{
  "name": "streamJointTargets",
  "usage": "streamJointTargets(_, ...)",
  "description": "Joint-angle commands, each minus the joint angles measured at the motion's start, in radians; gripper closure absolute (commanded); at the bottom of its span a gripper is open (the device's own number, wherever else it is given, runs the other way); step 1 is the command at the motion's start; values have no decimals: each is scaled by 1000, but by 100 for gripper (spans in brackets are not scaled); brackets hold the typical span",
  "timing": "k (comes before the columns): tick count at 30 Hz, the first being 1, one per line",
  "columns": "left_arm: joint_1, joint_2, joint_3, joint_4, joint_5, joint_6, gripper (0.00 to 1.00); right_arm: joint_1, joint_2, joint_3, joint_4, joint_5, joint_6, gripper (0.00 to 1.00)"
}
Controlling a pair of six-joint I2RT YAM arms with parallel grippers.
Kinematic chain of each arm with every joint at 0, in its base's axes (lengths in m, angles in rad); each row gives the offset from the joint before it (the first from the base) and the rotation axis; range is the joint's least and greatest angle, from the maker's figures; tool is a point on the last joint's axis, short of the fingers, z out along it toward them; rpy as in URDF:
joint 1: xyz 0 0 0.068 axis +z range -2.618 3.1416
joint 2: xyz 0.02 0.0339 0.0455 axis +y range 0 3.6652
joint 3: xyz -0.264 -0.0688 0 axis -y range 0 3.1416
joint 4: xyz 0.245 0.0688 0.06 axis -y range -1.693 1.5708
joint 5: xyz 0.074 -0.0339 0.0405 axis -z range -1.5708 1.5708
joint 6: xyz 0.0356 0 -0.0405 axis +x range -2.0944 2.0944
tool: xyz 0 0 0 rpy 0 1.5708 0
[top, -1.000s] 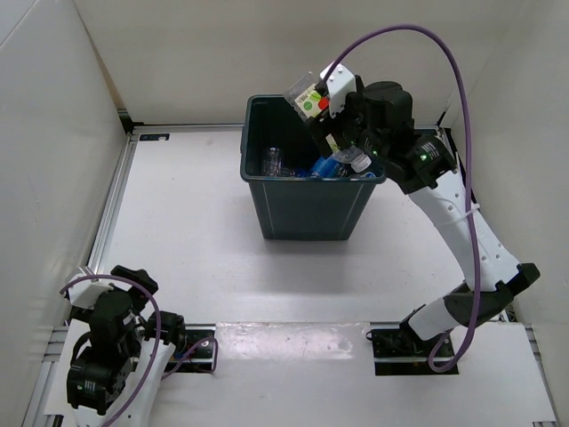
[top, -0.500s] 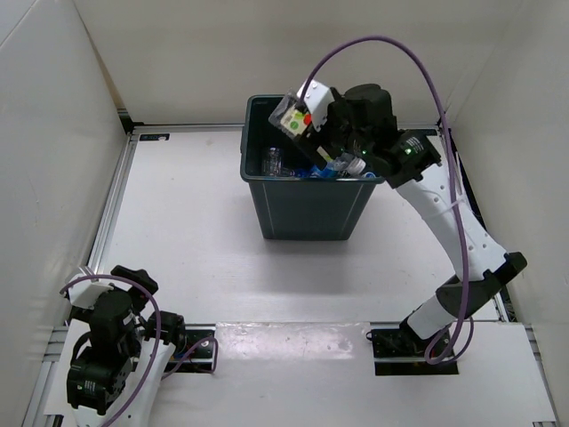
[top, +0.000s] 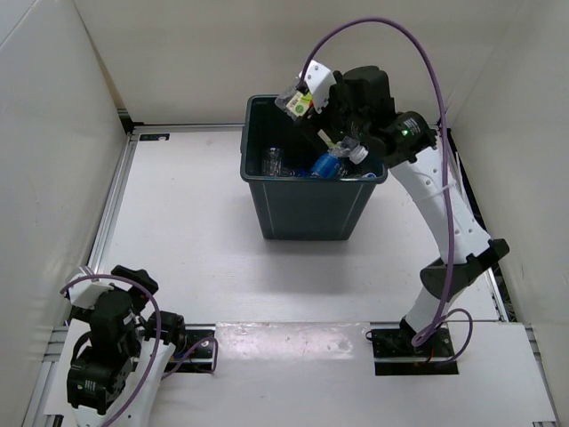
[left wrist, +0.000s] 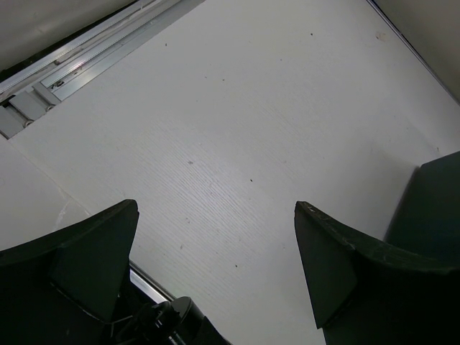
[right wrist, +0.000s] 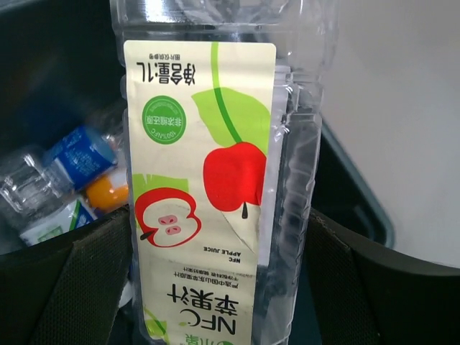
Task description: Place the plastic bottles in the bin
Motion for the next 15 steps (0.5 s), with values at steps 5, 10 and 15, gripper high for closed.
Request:
streamJointTargets(5,-5,-11,-4,3,-7,-6,0,-1,13,63,-130,-79,22,10)
streamJointTargets(10,-5,-22,-1,-4,-21,-11,0,33,16,27,-132,-6,42,10)
streamJointTargets(15,-8,-22,-4,0,-21,-8,0,30,-66,-66,69,-12,85,10)
